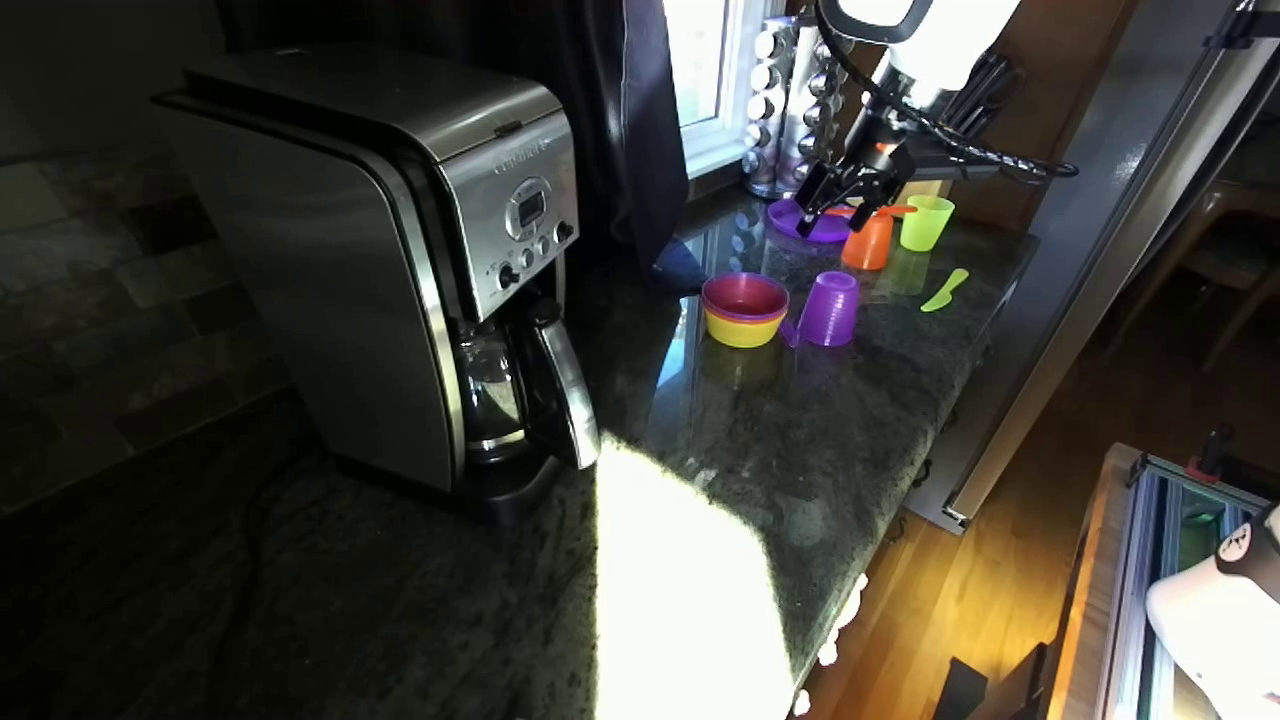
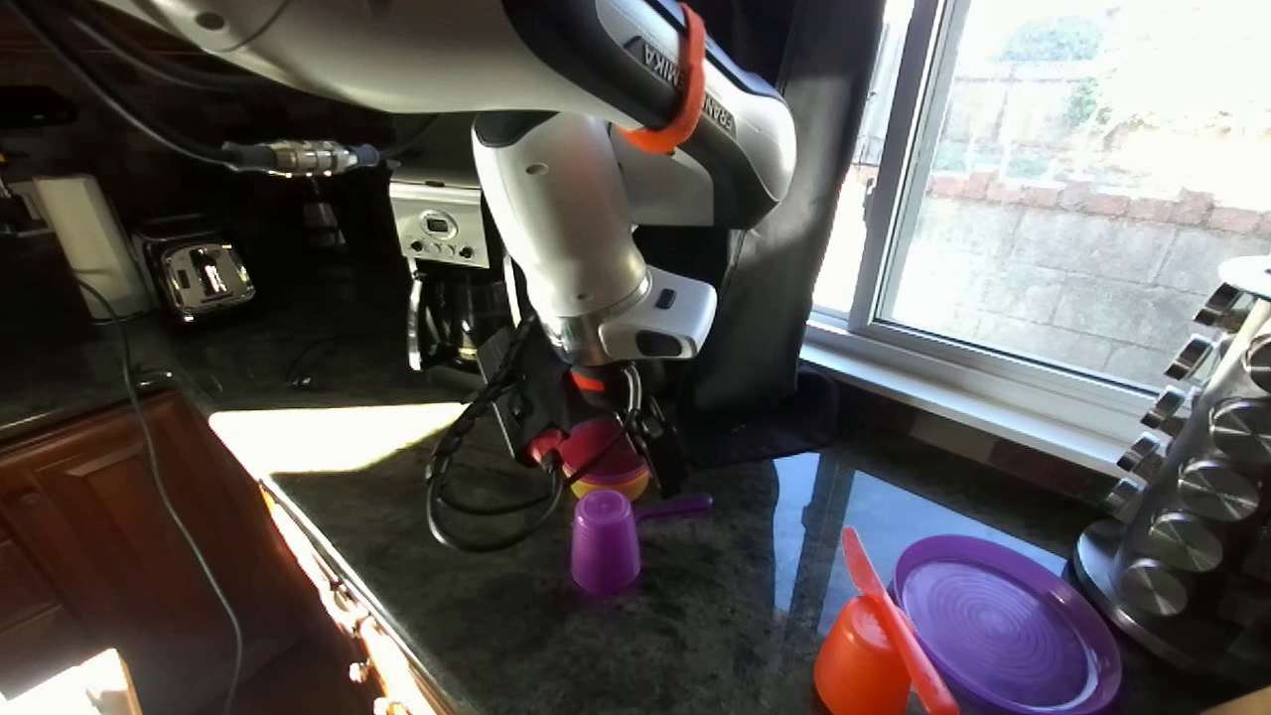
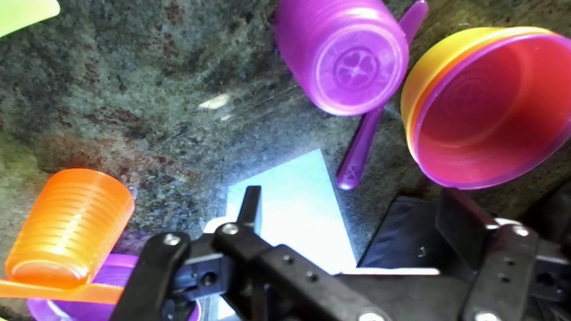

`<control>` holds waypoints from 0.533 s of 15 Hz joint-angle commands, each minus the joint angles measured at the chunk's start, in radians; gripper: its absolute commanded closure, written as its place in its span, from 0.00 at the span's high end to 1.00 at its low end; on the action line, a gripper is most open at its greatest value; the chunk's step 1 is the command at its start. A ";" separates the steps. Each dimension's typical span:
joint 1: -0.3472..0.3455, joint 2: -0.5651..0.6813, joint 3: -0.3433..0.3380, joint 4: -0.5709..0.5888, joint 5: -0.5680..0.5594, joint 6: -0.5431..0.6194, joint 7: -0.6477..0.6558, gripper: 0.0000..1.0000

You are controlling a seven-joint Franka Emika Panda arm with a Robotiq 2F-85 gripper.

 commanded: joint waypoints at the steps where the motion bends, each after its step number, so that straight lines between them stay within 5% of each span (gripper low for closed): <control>1: 0.003 -0.024 -0.040 -0.038 0.011 -0.053 -0.030 1.00; 8: 0.159 0.056 -0.202 0.064 0.004 -0.066 -0.068 1.00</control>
